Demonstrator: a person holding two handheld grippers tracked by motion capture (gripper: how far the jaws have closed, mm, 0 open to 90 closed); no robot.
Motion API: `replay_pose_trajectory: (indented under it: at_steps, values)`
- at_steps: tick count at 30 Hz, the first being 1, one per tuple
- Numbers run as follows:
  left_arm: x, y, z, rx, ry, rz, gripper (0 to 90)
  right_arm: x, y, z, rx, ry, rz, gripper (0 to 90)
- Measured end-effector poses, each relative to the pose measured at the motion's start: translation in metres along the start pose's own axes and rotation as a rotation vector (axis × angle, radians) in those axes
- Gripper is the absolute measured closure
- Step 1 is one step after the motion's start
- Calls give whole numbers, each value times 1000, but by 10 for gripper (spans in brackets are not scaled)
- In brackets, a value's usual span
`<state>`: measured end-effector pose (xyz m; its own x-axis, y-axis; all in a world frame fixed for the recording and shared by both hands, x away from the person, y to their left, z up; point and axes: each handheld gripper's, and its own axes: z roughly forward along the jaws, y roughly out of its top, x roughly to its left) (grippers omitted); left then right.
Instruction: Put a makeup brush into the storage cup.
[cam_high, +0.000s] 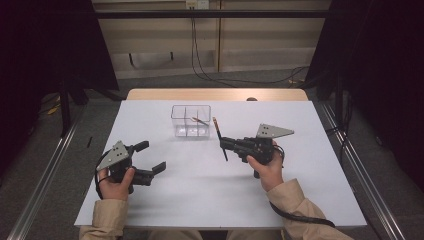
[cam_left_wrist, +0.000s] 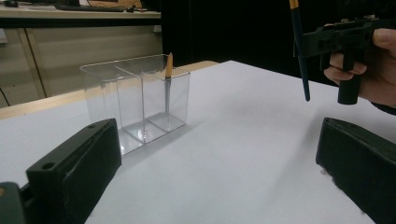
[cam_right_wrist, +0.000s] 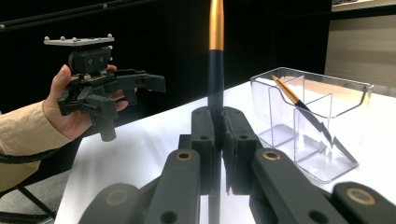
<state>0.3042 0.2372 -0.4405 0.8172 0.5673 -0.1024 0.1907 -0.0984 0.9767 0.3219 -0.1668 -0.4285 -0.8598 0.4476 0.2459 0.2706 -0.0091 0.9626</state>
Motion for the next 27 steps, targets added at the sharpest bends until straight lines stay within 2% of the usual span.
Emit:
replay_pose_trajectory:
  at_steps: [10,14,23,27]
  values:
    - [-1,3,9,1,-26,-9,0,4,0,4,4,22,-5,844]
    - [-3,8,15,-14,-39,-21,0,5,-3,5,14,26,-8,844]
    - [-9,18,35,-12,-85,-32,0,7,-4,3,14,29,-11,845]
    - [-12,23,45,-24,-103,-51,0,9,-5,4,19,35,-12,844]
